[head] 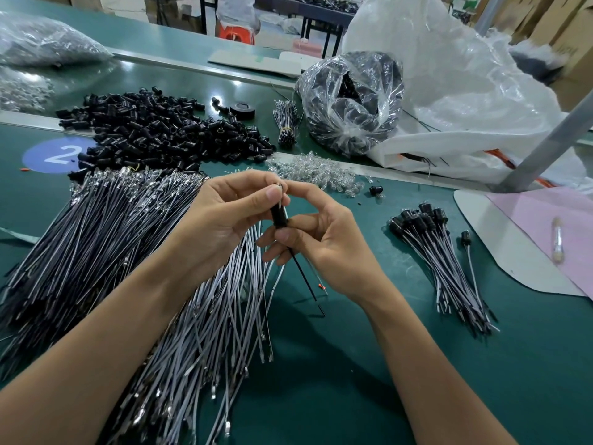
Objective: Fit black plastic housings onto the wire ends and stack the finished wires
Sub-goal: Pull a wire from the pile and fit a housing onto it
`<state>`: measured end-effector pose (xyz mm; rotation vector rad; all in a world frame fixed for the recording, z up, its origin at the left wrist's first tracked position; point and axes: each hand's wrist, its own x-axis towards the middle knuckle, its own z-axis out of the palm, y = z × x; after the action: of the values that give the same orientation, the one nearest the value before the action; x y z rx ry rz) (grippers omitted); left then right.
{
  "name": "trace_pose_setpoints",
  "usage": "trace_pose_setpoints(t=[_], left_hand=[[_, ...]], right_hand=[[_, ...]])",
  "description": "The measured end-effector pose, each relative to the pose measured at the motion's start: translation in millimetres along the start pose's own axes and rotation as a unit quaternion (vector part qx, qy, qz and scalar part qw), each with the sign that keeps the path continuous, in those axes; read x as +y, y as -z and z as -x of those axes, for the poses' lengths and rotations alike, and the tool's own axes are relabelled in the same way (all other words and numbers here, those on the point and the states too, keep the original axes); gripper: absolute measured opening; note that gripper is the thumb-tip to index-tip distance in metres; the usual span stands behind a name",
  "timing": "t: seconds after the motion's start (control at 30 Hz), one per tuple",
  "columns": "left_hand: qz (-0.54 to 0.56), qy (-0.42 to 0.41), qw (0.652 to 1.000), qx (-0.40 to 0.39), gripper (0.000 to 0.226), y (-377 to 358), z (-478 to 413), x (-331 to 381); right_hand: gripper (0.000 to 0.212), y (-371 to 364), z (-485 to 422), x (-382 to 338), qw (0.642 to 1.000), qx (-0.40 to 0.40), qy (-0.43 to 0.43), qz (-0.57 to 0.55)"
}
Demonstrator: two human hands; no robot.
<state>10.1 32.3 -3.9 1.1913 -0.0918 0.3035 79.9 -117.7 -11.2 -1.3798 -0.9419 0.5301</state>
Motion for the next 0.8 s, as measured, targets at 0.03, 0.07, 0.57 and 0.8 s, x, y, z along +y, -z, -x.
trace_pose_setpoints(t=[0.03, 0.07, 0.57, 0.8], left_hand=[[-0.001, -0.001, 1.0, -0.005, 0.006, 0.1, -0.1, -0.4], [-0.003, -0.003, 1.0, -0.008, 0.005, 0.1, -0.1, -0.7], [-0.037, -0.041, 0.996, 0.067, 0.019, -3.4, -4.0, -3.6], [-0.068, -0.047, 0.995, 0.057, 0.019, -2.5, -2.3, -3.0]], right_hand=[[0.048, 0.0, 0.0, 0.0, 1.0, 0.001, -0.001, 0.001], [0.048, 0.0, -0.1, -0.2, 1.0, 0.002, -0.001, 0.001], [0.042, 0.1, -0.5, 1.8, 0.997, 0.078, -0.001, 0.028], [0.043, 0.8, -0.2, 2.7, 0.995, 0.088, -0.002, 0.046]])
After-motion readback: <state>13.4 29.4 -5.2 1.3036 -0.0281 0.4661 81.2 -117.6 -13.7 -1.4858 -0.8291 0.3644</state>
